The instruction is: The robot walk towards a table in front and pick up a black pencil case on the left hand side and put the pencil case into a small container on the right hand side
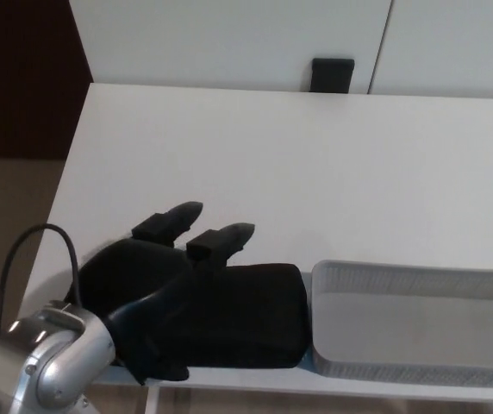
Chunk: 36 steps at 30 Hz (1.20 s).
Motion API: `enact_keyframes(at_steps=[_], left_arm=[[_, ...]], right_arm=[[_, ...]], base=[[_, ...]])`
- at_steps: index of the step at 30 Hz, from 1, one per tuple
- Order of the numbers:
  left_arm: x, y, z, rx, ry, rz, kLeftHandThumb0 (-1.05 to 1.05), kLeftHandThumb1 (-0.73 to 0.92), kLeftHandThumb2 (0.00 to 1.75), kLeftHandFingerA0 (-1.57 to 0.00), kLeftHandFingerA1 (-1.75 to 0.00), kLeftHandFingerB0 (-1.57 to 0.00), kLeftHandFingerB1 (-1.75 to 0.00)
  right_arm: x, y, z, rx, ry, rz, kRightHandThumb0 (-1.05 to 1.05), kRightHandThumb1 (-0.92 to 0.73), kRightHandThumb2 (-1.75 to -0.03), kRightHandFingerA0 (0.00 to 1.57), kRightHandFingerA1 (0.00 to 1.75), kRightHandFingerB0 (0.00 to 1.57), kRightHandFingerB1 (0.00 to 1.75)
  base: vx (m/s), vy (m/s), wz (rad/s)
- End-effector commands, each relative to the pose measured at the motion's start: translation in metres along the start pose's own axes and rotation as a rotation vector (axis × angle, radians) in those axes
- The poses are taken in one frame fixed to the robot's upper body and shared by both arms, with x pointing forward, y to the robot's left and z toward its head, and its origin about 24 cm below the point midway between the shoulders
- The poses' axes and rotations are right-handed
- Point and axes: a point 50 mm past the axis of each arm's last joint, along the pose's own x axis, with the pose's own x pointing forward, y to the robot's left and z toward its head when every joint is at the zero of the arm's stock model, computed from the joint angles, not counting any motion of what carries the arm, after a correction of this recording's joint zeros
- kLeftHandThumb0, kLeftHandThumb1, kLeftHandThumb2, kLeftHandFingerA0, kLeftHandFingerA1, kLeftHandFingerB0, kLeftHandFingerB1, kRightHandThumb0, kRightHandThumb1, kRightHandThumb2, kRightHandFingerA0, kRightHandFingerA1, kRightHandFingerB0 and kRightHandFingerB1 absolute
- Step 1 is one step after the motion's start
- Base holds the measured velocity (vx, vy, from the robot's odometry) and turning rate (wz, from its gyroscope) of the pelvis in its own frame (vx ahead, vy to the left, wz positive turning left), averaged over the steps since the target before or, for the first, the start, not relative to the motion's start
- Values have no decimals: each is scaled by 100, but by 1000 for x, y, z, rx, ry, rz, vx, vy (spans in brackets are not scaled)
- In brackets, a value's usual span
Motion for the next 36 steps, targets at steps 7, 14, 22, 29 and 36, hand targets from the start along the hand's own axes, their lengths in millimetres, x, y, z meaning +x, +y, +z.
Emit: enact_keyframes(at_steps=[7, 14, 22, 29, 36], left_arm=[[-4, -3, -16, 184, 220, -25, -41, 29, 60, 0, 0, 0, -2], [6, -11, -22, 186, 264, -60, -41, 31, 66, 0, -11, -3, -15], [19, -16, -31, 141, 307, -107, -40, 30, 69, -2, -29, -3, -23], [32, -21, -42, 108, 356, -160, -41, 30, 70, -2, -30, -2, -23], [40, -30, -50, -61, 292, -233, -15, 72, 73, -66, -142, -69, -95]], right_arm=[[0, -10, 1, -15, 13, -33, -34, -64, -60, 55, 44, 37, 36], [1, -11, 5, -10, 10, -33, -34, -64, -59, 57, 43, 37, 35], [2, -10, 7, -21, 0, -32, -44, -52, -78, 51, 55, 33, 46], [3, -10, 10, -21, -1, -38, -43, -51, -77, 52, 55, 32, 46], [5, -12, 18, -22, -27, -38, -45, -52, -79, 53, 55, 33, 47]], base=[[0, 0, 0], [0, 0, 0], [0, 0, 0], [0, 0, 0], [0, 0, 0]])
